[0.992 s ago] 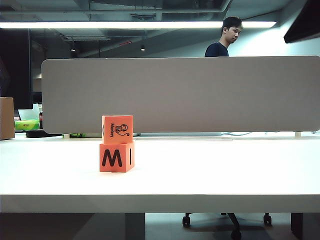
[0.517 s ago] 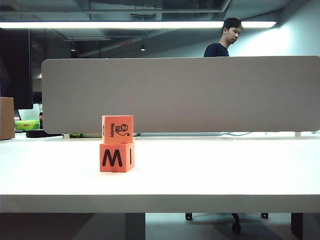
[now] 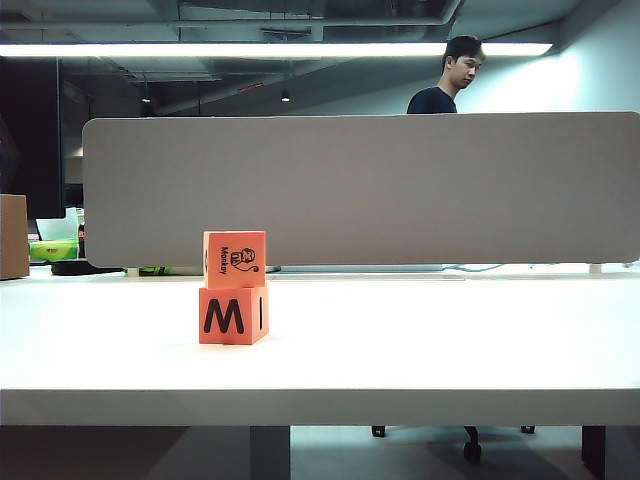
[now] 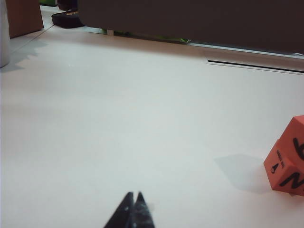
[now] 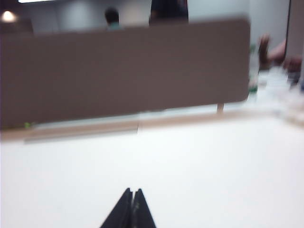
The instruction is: Stack the letter block on the right onto the letter block on the left.
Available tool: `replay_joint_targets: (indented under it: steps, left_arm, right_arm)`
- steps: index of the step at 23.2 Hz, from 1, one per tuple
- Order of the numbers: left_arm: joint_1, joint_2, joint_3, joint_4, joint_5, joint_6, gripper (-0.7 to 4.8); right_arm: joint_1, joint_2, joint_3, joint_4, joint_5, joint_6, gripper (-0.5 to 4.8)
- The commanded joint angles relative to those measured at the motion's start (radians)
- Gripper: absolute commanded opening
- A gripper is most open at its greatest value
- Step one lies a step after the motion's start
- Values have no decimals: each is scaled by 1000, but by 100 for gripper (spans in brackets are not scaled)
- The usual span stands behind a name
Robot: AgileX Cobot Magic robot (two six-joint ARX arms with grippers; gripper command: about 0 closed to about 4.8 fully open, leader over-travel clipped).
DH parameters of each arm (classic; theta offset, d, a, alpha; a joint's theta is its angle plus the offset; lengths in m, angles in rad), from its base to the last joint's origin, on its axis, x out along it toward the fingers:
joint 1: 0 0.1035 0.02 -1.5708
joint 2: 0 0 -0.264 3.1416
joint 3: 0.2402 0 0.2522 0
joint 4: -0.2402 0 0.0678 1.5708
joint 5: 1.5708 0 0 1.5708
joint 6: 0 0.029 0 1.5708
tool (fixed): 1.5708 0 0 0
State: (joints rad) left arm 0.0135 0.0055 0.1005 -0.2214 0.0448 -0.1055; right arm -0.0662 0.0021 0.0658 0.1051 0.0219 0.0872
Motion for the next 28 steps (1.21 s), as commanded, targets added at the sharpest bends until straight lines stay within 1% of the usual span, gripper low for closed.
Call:
replay_joint_targets:
  steps: [1,4,7,9,11,12,28]
  left_arm:
    - [-1,1,3,12,3,0,-2]
    - [-1,1,3,12,3,0,-2]
    - [-1,1,3,12,3,0,-2]
    - [-1,1,3,12,3,0,-2]
    - [-1,1,3,12,3,0,-2]
    - [-1,1,3,12,3,0,-2]
    - [-1,1,3,12,3,0,-2]
  right_arm:
    - [1,-2,-66,9,-3,19,22]
    - [3,-2,-65,-116,-2,18,22]
    - [3,-2,-65,-175,-2,12,22]
    - [3,0,-65,-184,-29,-3,22]
    - [3,0,-65,-188,-55,-56,22]
    - [3,0,-64,-193,-55,-61,22]
    - [3,0,-64,-191,-55,-61,22]
